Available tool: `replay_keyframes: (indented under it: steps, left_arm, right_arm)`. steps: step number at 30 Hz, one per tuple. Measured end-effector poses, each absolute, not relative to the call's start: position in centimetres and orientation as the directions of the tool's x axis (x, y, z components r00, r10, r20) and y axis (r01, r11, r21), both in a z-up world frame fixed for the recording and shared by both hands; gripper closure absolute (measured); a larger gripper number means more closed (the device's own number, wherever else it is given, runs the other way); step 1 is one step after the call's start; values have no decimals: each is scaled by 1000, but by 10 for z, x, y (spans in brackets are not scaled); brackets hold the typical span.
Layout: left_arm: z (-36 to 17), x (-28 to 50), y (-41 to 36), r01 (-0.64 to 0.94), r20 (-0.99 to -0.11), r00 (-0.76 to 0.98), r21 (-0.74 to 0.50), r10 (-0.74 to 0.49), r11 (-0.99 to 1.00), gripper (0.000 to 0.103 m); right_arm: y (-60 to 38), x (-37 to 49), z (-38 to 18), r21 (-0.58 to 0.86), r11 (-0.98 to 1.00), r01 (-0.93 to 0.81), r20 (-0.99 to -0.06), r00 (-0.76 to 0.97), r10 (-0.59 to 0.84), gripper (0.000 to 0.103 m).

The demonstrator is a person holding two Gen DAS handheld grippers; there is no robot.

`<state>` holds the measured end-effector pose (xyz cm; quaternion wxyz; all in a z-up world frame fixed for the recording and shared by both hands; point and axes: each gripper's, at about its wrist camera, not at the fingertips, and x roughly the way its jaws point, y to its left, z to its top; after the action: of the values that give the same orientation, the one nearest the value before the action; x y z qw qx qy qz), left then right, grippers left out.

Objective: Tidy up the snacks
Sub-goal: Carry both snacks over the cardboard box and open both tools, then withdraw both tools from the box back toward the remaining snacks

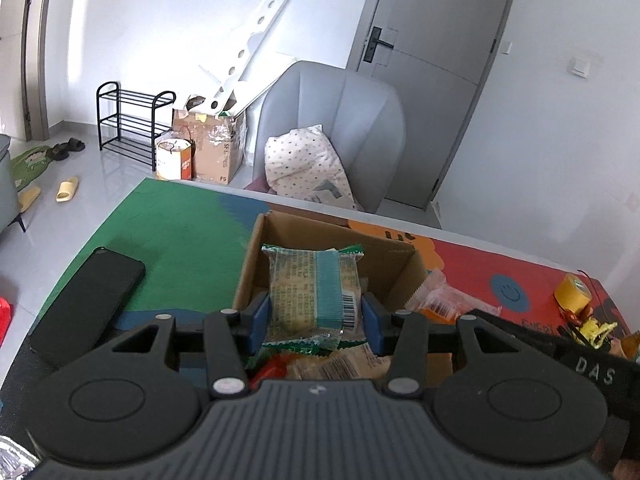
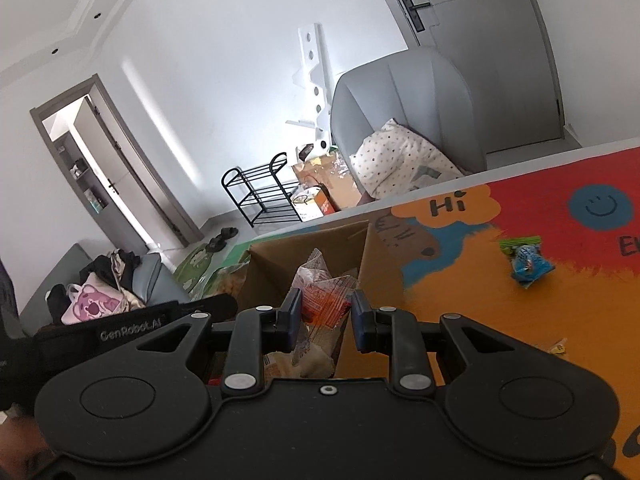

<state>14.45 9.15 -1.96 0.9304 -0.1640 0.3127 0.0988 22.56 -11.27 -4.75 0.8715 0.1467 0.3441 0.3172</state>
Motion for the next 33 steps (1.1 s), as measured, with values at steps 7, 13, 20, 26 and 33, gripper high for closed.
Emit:
replay_keyframes:
  steps: [7,13,20,26,33]
  left_arm:
    - [-16,149,103,-299,-605,792,-269,80,915,45]
    - [-15,145,114,-317,-608,790,-290,82,903,42]
    - [-14,142,117,-328,-611,786,-289,90,899,32]
    - [-13,141,107,-316,-608,789,-281,87,906,23]
    - [-14,139,87,-288,-605,792,-257,79,923,16]
  right_arm:
    - [-101,235,-45,470,756,-457,-518,550,655,79]
    - [-84,242,-45,489,738,-464,-516,529,674,77]
    - [-81,243,-46,514,730,-450,-520,513,683,62]
    - [-101,237,-43,500,757,-420,-525,548,651,41]
    - [-134,228,-35,466,808,-360,-516,631,579,18]
